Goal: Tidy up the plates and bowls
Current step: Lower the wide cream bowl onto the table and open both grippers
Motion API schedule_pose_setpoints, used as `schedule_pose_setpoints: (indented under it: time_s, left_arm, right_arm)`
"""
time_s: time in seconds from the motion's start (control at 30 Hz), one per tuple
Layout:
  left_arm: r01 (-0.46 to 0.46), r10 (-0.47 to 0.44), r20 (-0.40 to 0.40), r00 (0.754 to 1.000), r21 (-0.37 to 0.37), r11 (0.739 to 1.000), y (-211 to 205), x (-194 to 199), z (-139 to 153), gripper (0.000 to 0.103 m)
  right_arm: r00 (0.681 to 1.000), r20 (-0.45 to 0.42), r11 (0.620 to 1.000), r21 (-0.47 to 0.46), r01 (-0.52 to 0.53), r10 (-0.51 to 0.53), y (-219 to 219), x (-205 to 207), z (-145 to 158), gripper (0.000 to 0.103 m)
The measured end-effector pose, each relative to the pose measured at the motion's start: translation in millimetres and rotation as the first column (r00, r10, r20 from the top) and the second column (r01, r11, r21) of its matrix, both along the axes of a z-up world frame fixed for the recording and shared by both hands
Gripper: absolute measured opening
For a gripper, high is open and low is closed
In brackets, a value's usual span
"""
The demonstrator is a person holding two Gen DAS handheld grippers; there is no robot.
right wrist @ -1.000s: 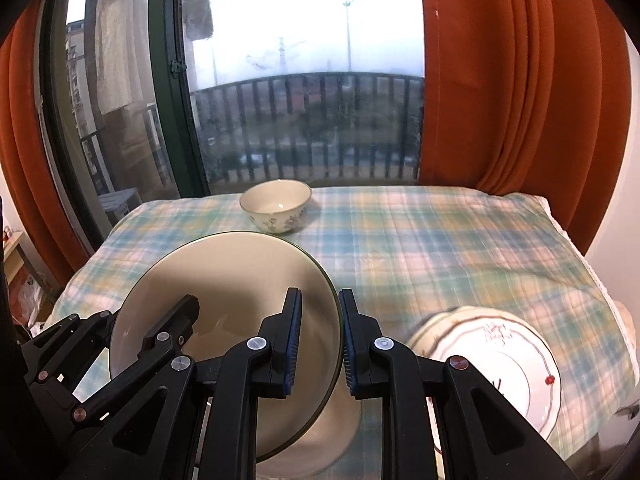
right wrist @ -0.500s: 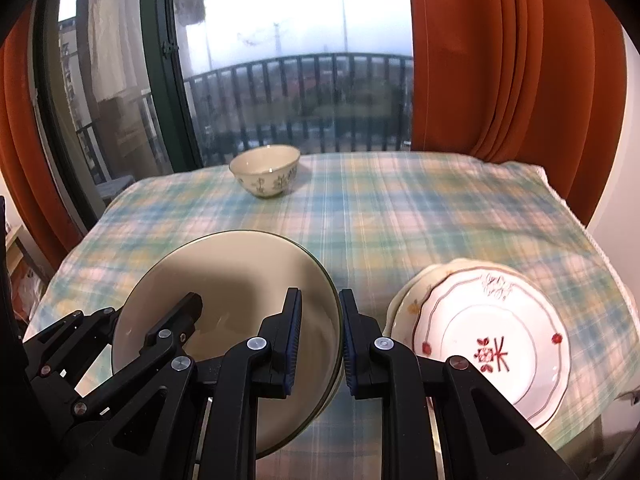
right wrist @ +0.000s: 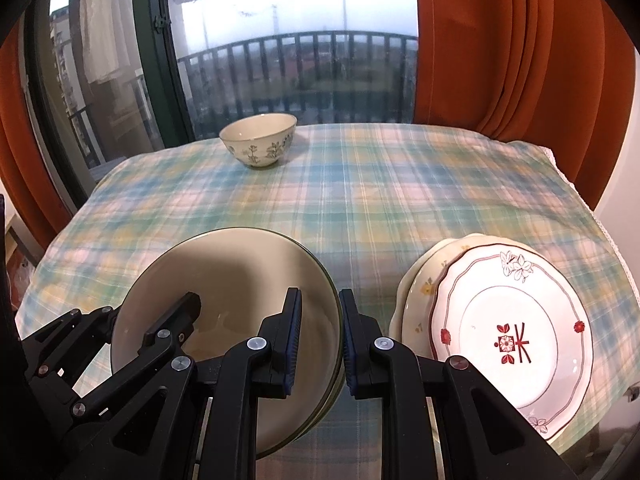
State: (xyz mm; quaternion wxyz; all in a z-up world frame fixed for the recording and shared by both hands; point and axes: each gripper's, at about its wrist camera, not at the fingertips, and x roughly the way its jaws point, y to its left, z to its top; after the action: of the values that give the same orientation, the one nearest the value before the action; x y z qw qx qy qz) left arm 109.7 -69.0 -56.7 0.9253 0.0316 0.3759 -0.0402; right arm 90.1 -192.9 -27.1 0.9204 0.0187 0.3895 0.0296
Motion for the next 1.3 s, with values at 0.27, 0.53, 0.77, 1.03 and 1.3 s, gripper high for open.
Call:
schedule_pose_setpoints:
  time_s: [0.27,0.53,0.77,1.03,1.3]
  left_arm:
    - [0.003,-0.004,0.020,1.000,0.031,1.000,-5.1,-0.4,-8.4,0.025]
    - [0.011,-0.012,0.035,0.999,0.020,1.000,-5.0,-2.2,-8.4,0.033]
    - [0.049,-0.049,0.036,0.998,0.006,0.999,-2.6,-6.8,-3.8,0.066]
    - [0.092,-0.091,0.093,0.991,-0.002,0.996,4.3,-22.3,16.2,0.089]
    - [0.075,-0.070,0.129,0.989,-0.035,0.997,12.0,-13.9,37.2,0.090]
  right_arm:
    - [1.000,0.025,0.999,-0.051,0.011,-0.010,2.0,1.3,-7.8,0.022]
    - [0.999,0.046,0.999,-0.049,0.018,-0.016,2.7,-0.7,-12.2,0.025]
    - [0.998,0.055,0.999,-0.036,0.010,-0.008,4.0,-3.3,-11.4,0.068]
    - [0.993,0.117,0.999,-0.030,-0.011,0.015,11.5,-19.0,7.7,0.082]
    - [0.990,0.142,1.000,-0.012,-0.002,0.004,15.6,-13.3,30.7,0.083]
